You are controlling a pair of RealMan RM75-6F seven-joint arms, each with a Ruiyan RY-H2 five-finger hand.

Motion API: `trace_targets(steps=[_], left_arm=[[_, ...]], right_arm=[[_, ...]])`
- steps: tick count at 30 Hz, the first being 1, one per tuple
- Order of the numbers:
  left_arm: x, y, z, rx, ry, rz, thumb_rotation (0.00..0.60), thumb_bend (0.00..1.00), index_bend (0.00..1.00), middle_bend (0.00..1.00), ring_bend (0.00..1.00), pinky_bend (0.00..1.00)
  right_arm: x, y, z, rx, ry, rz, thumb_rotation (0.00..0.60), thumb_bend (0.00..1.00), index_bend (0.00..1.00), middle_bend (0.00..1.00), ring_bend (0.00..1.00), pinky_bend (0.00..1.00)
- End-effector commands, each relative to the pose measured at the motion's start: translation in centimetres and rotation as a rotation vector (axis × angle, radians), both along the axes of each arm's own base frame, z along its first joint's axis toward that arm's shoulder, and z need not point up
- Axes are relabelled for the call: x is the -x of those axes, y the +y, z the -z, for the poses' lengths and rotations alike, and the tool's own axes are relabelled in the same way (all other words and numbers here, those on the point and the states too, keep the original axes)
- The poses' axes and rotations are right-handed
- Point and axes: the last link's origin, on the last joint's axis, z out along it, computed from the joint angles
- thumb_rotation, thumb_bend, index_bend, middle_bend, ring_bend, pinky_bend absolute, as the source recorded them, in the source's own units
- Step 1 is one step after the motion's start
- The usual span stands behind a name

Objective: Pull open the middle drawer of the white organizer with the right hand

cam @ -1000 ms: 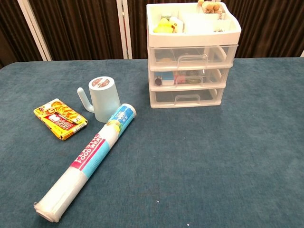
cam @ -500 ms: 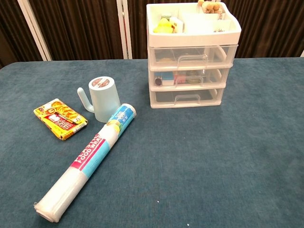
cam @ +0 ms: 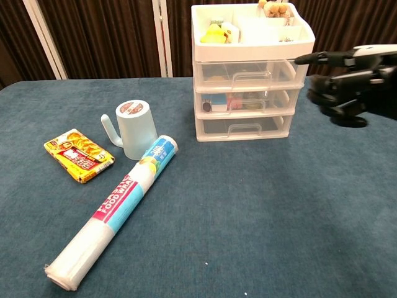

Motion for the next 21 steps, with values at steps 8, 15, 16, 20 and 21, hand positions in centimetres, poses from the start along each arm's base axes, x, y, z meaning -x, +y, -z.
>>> trace_targets(steps=[8,15,16,20,21], left_arm=[[0.1,0.3,-0.3,0.0,-0.004,0.003,0.6,0.0,0.0,0.0,0.0,0.04],[0.0,0.4,-0.2,0.004,-0.008,0.008,0.6,0.0,0.0,0.0,0.0,0.04],[0.0,0.4,-0.2,0.003,-0.01,0.008,0.6,0.0,0.0,0.0,0.0,0.04],[0.1,0.5,-0.3,0.006,-0.019,-0.001,0.6,0.0,0.0,0.0,0.0,0.04],[0.2,0.5,-0.3,0.006,-0.022,-0.004,0.6,0.0,0.0,0.0,0.0,0.04]], right_arm=[[-1.6,-2.9,4.5,-0.085,-0.051,0.072,0.6,0.67,0.02,0.81,0.77,0.89],[-2.6,-4.3,5.5,-0.087,-0.073,0.088,0.6,0.67,0.02,0.81,0.77,0.89],[-2.6,-4.5,5.6,-0.087,-0.074,0.089,0.6,0.67,0.02,0.81,0.77,0.89],[-2.9,-5.1,5.9,-0.092,-0.093,0.108,0.6,0.67,0.02,0.81,0.77,0.89],[-2.9,-5.2,6.1,-0.096,-0.096,0.113,0.6,0.67,0.02,0.81,0.77,0.89]])
